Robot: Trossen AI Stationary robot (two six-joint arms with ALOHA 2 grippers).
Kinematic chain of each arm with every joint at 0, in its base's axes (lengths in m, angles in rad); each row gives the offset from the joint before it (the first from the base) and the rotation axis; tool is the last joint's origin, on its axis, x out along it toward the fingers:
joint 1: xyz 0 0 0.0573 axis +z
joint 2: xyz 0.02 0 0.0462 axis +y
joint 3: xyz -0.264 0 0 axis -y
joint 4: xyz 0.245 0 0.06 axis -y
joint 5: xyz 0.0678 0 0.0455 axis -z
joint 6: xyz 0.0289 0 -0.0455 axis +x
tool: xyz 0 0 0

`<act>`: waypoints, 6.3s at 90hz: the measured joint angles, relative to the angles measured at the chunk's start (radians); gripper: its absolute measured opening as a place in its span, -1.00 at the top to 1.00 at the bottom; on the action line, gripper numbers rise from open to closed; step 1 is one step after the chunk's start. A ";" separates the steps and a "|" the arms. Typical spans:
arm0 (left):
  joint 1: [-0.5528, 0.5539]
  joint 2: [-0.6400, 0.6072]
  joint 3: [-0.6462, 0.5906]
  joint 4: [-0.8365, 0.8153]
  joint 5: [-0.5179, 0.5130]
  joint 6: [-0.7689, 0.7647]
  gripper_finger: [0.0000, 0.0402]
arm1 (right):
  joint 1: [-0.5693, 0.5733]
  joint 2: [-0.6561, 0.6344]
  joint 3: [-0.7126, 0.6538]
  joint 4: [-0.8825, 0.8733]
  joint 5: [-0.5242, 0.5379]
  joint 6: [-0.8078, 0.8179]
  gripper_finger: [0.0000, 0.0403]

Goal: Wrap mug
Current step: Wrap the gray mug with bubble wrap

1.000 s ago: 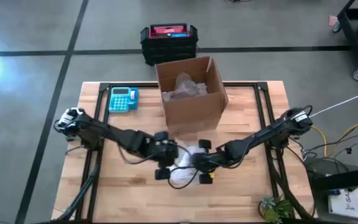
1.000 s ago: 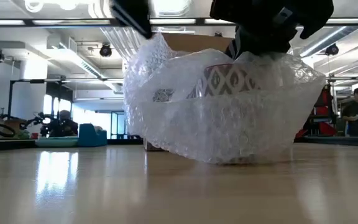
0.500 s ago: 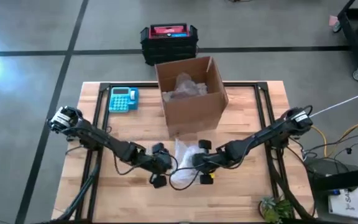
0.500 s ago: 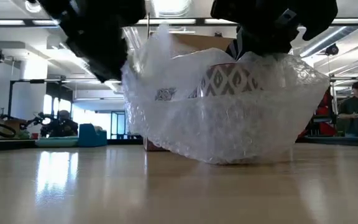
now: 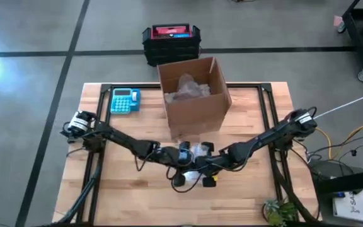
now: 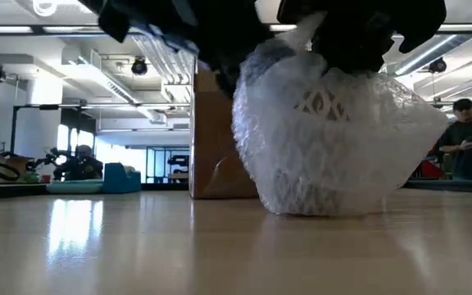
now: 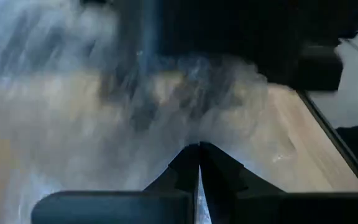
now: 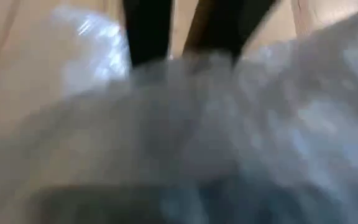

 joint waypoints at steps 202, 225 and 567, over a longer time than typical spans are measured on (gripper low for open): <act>0.016 0.049 -0.016 -0.007 -0.115 -0.105 0.98 | -0.010 0.138 0.320 -0.437 -0.179 -0.083 1.00; 0.016 0.050 -0.017 0.002 -0.113 -0.104 0.98 | -0.016 0.206 0.306 -0.428 -0.153 -0.086 1.00; -0.002 -0.023 -0.023 -0.203 0.006 -0.094 0.99 | 0.054 -0.017 0.122 -0.525 -0.006 0.082 1.00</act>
